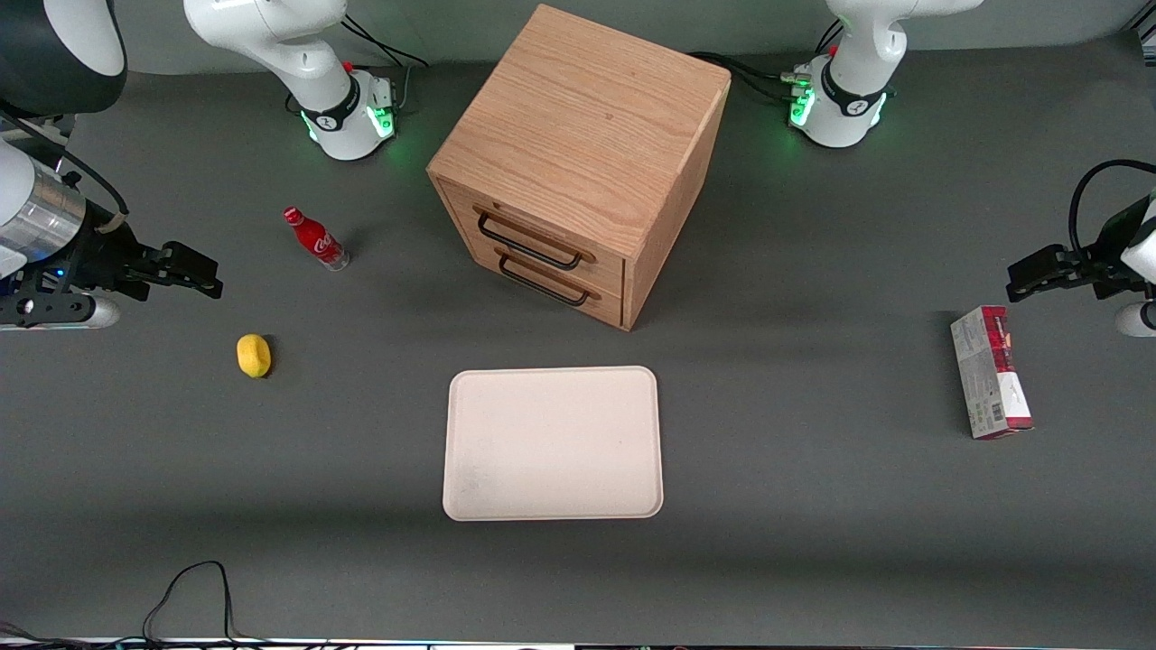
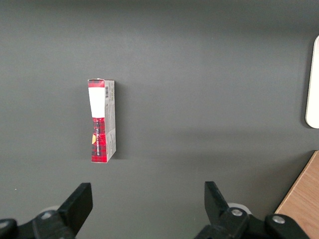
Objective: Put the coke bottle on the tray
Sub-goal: 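Move the right gripper toward the red Coca-Cola bottle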
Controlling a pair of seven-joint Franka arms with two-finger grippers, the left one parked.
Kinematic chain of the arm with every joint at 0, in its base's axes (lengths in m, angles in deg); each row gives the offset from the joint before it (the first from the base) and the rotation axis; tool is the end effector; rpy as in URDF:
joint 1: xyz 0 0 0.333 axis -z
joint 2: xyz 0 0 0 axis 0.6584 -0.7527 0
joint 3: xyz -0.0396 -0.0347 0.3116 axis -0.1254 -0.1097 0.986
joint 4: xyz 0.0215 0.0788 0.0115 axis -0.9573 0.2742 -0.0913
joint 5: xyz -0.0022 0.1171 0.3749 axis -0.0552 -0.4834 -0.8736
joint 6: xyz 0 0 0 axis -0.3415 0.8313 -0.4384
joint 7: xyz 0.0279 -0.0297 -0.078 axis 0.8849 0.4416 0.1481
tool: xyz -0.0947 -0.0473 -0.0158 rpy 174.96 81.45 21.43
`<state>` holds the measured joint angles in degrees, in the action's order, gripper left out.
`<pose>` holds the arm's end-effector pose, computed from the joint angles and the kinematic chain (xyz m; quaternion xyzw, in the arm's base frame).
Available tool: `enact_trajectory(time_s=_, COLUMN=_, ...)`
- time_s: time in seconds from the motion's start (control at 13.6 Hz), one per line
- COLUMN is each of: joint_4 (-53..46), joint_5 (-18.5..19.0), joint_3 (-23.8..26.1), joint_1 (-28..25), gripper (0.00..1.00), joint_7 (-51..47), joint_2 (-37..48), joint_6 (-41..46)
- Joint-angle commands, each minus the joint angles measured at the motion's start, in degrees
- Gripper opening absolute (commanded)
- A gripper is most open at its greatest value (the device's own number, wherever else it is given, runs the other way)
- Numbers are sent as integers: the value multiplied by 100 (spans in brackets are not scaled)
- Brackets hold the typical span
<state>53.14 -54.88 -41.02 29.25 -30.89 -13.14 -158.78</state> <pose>0.5731 0.0460 0.5937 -0.9998 0.0111 0.0141 0.0067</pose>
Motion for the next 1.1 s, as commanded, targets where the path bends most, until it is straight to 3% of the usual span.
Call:
enact_trajectory(time_s=0.0, joint_4=-198, joint_5=-98, joint_3=-18, joint_1=15, gripper=100, joint_7=-109, joint_2=-76, joint_6=167)
enact_trajectory(time_s=0.44, joint_4=301, joint_5=-37, joint_3=-36, joint_1=6, gripper=100, joint_7=-56, joint_2=274, joint_6=615)
enact_trajectory(time_s=0.81, joint_4=3697, joint_5=218, joint_3=-44, joint_1=-3, gripper=100, joint_7=-38, joint_2=2328, joint_6=-1069)
enact_trajectory(time_s=1.03, joint_4=5124, joint_5=279, joint_3=-45, joint_1=-3, gripper=100, joint_7=-38, joint_2=3147, joint_6=-1730)
